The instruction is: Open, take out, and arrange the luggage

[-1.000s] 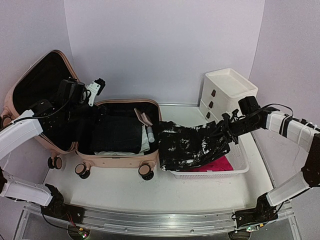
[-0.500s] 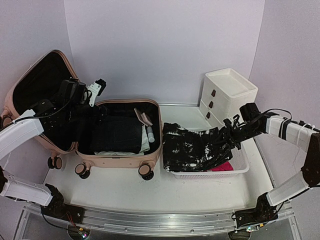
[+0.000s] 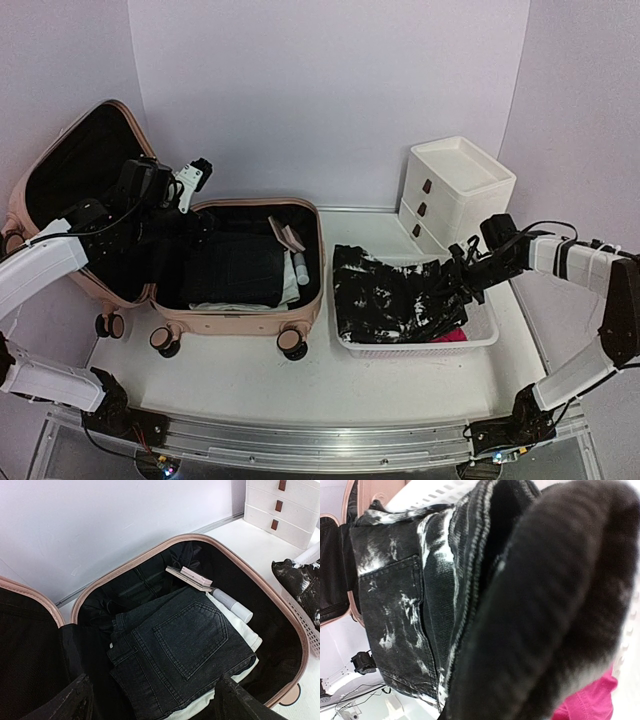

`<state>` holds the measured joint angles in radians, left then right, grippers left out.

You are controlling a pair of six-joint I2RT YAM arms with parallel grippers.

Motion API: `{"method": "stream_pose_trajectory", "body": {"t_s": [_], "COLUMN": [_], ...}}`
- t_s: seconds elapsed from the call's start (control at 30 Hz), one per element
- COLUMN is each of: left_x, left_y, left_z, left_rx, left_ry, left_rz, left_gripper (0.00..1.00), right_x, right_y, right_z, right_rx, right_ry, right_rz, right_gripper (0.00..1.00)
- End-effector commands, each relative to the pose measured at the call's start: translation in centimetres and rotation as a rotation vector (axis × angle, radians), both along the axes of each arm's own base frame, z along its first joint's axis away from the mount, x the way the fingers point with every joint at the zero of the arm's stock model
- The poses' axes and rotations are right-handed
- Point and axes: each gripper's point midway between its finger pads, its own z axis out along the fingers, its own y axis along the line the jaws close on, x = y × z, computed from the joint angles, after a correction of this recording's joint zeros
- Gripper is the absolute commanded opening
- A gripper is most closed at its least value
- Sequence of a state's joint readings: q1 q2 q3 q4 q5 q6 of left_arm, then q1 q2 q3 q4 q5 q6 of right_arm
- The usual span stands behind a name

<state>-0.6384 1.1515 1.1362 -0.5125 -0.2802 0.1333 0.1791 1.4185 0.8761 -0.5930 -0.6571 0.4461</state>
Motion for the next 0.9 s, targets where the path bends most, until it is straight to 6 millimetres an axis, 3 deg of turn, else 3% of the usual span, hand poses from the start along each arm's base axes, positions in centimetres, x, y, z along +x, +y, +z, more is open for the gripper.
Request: {"method": "stream_pose_trajectory", "body": {"t_s": [0.0, 0.5, 0.87], "left_x": [0.5, 0.7, 0.7], "left_y": [-0.2, -0.2, -0.2], "left_z": [1.0, 0.7, 0.8], "left_rx": [-0.028, -0.022, -0.022], "left_ry": [-0.039, -0.031, -0.034], "left_rz": [-0.001, -0.001, 0.0], "left_gripper": [0.84, 0.84, 0.84], "right_x": [1.0, 0.3, -0.1], "right_y": [-0.3, -1.8, -3.1], "right_z": [0.0, -1.7, -1.6], "right_rx": [-0.02, -0.142, -0.234], "right_ry": [-0.058, -0.05, -0.056], "right_rz": [0.016, 0.064, 0.076], "right_gripper": [0.0, 0.0, 0.0]}}
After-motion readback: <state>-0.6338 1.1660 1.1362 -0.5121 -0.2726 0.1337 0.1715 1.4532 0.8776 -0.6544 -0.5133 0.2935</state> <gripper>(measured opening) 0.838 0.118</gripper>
